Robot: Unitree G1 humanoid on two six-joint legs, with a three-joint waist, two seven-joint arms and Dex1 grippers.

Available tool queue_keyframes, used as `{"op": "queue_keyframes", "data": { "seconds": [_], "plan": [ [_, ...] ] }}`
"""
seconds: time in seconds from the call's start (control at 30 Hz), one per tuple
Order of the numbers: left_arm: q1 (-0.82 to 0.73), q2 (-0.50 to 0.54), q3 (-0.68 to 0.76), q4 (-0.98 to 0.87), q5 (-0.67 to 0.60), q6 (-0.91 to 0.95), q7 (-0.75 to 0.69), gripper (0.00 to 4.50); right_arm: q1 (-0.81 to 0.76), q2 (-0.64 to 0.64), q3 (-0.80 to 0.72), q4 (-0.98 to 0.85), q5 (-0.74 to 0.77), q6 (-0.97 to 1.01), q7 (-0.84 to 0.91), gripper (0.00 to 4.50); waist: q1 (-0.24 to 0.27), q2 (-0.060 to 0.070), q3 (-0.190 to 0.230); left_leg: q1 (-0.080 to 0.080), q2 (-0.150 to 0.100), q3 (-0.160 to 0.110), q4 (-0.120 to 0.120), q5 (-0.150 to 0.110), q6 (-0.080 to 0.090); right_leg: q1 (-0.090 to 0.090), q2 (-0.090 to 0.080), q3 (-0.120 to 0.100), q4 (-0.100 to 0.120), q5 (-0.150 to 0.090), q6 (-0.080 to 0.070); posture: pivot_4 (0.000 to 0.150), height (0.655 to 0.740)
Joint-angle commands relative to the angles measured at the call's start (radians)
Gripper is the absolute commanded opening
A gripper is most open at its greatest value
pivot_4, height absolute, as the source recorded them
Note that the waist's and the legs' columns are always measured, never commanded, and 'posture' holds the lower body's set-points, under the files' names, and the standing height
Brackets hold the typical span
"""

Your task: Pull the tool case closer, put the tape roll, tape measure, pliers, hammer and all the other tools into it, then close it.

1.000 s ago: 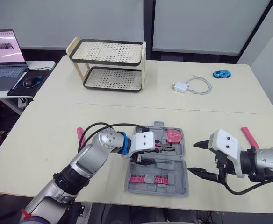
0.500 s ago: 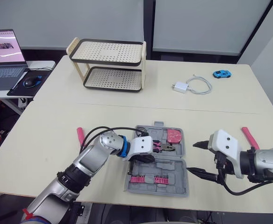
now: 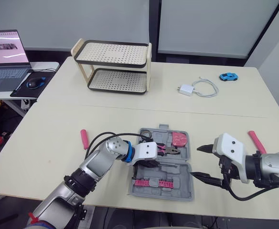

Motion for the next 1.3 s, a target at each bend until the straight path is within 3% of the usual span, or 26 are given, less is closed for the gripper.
{"op": "queue_keyframes", "data": {
  "seconds": [0.03, 0.2, 0.4, 0.57, 0.73, 0.97, 1.07, 1.3],
  "plan": [
    [0.023, -0.001, 0.000, 0.000, 0.008, 0.008, 0.012, 0.03, -0.009, -0.003, -0.036, -0.032, 0.019, 0.000, -0.003, 4.50, 0.000, 0.000, 0.000, 0.000, 0.000, 0.000, 0.000, 0.000, 0.000, 0.000, 0.000, 0.000, 0.000, 0.000, 0.000, 0.150, 0.7350],
    [0.032, 0.019, 0.089, -0.058, -0.061, 0.059, 0.010, 0.03, -0.010, 0.015, -0.064, -0.029, 0.041, -0.010, -0.002, 4.50, -0.001, 0.000, 0.000, 0.000, 0.000, 0.000, 0.000, 0.000, 0.000, 0.000, 0.000, 0.000, 0.000, 0.000, 0.000, 0.150, 0.7350],
    [0.033, 0.143, 0.320, -0.194, -0.261, 0.164, -0.053, 0.03, -0.017, 0.040, -0.196, 0.000, 0.111, 0.000, -0.009, 4.50, -0.005, 0.000, 0.000, -0.001, 0.001, 0.000, -0.001, 0.000, 0.000, -0.002, 0.000, 0.000, 0.001, 0.000, 0.000, 0.150, 0.7350],
    [0.098, 0.217, 0.541, -0.234, -0.374, 0.172, -0.007, 0.03, 0.059, 0.034, -0.371, 0.080, 0.005, -0.072, 0.030, 4.50, -0.003, 0.000, 0.000, -0.001, 0.001, 0.001, -0.001, 0.000, 0.000, -0.002, 0.000, 0.000, -0.001, 0.000, 0.000, 0.150, 0.7350],
    [0.268, 0.258, 0.802, -0.168, -0.410, 0.155, 0.101, 0.03, 0.231, 0.062, -0.548, 0.191, -0.162, -0.186, 0.094, 4.50, -0.002, 0.000, 0.000, -0.001, 0.001, 0.001, -0.003, 0.000, 0.000, -0.003, 0.000, 0.000, -0.001, 0.000, 0.000, 0.150, 0.7350],
    [0.589, 0.232, 1.104, -0.061, -0.403, 0.082, 0.249, 0.03, 0.439, 0.224, -0.716, 0.377, -0.302, -0.388, 0.142, 4.50, -0.005, 0.000, 0.000, 0.001, 0.001, 0.002, -0.004, 0.000, 0.000, -0.002, 0.000, 0.002, -0.001, 0.000, -0.001, 0.150, 0.7350],
    [0.702, 0.229, 1.161, -0.021, -0.411, 0.063, 0.254, 0.56, 0.514, 0.271, -0.752, 0.464, -0.349, -0.472, 0.162, 4.50, -0.005, -0.001, 0.000, 0.001, 0.001, 0.004, -0.004, 0.000, 0.000, -0.002, -0.001, 0.003, -0.001, -0.001, -0.001, 0.150, 0.7350],
    [0.901, 0.220, 1.201, 0.011, -0.432, 0.026, 0.191, 2.75, 0.697, 0.331, -0.790, 0.530, -0.371, -0.533, 0.244, 4.50, -0.003, 0.000, -0.001, 0.006, 0.002, 0.005, -0.006, 0.000, 0.000, 0.001, -0.001, 0.003, -0.001, -0.002, -0.003, 0.150, 0.7350]
  ]
}}
